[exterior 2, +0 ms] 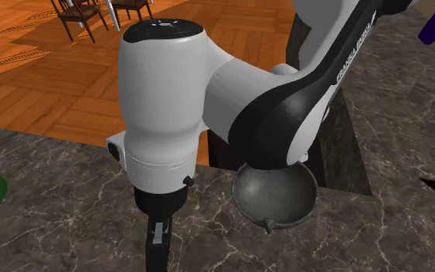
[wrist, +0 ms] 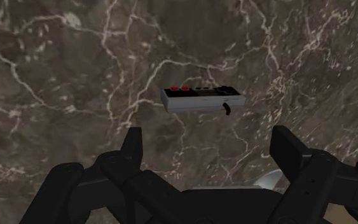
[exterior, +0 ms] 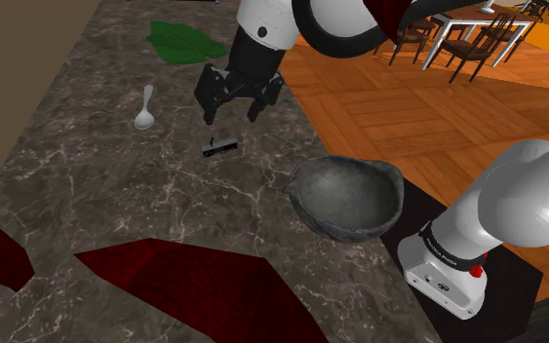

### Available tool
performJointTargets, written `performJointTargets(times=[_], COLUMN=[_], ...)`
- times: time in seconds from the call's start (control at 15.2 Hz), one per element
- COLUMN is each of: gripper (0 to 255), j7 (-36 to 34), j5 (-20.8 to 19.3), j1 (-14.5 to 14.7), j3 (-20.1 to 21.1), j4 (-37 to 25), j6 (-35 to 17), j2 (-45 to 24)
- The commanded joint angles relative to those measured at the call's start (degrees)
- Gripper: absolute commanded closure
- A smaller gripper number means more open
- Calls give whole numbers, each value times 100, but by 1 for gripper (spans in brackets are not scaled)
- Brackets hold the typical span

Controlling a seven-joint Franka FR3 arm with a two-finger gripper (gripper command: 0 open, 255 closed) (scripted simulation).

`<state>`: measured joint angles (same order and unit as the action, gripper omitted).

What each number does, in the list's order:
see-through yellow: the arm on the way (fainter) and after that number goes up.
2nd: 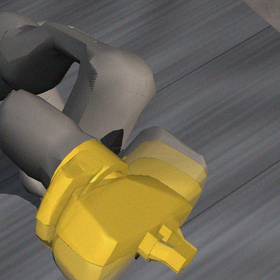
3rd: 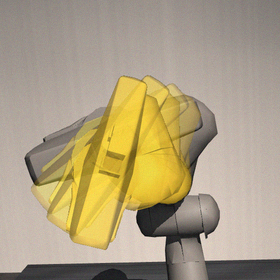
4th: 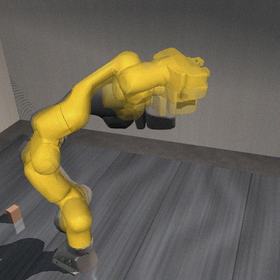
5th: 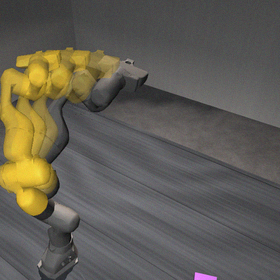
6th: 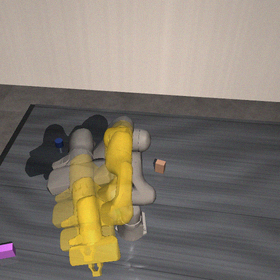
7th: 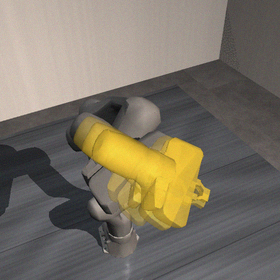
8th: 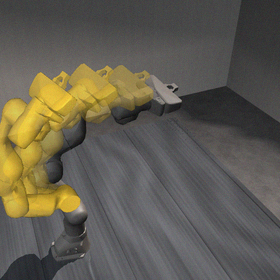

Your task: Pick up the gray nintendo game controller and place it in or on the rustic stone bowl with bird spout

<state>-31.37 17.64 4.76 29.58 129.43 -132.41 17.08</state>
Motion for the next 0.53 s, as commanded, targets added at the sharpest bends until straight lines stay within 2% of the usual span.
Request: performJointTargets(times=[0.0, 0.26, 0.46], gripper=[0, 0, 0], j7=[-44, -124, -124], j5=[-49, -153, -154], j1=[-18, -44, -43], j3=[61, 177, 176], j4=[9, 100, 100], j6=[-166, -531, -532], j2=[-138, -417, -417])
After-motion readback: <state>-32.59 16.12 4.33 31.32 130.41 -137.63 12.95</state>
